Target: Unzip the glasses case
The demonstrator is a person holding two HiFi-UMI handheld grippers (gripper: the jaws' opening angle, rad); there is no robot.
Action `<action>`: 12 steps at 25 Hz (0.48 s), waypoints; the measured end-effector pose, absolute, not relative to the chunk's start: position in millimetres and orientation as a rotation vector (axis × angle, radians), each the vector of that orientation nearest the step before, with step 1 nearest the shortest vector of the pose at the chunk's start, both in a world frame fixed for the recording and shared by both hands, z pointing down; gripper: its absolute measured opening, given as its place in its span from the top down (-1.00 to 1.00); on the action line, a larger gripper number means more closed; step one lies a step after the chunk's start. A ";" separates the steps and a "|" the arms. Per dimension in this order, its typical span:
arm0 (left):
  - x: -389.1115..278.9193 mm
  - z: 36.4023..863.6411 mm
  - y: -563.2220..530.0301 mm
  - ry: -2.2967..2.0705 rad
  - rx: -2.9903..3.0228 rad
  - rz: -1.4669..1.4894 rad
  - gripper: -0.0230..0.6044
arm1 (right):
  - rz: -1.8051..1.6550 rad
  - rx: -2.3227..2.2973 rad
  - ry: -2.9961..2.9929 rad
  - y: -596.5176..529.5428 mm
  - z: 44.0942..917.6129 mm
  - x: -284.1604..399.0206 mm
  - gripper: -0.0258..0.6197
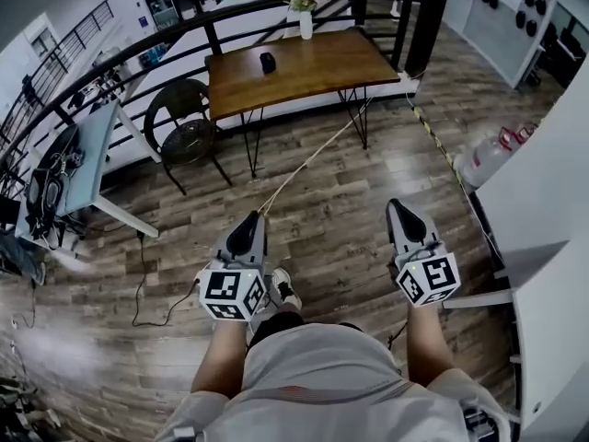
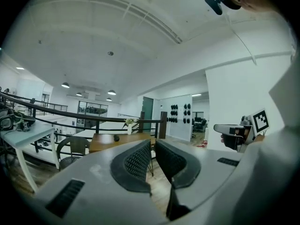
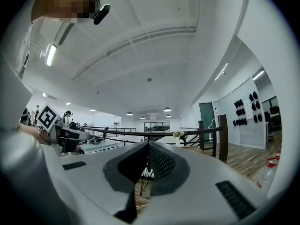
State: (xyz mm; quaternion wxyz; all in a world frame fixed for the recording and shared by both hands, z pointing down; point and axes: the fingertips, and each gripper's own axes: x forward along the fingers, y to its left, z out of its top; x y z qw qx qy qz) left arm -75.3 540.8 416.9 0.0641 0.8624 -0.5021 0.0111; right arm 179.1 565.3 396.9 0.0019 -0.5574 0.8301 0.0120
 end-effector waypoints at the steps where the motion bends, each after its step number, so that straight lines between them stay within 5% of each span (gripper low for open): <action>1: -72.0 416.4 529.4 -1.496 2.614 0.027 0.80 | 0.034 -1.772 2.598 557.9 396.2 182.7 0.76; 12: -102.6 412.4 374.2 -1.434 2.626 0.013 0.80 | -0.014 -1.900 2.671 407.4 404.3 152.0 0.76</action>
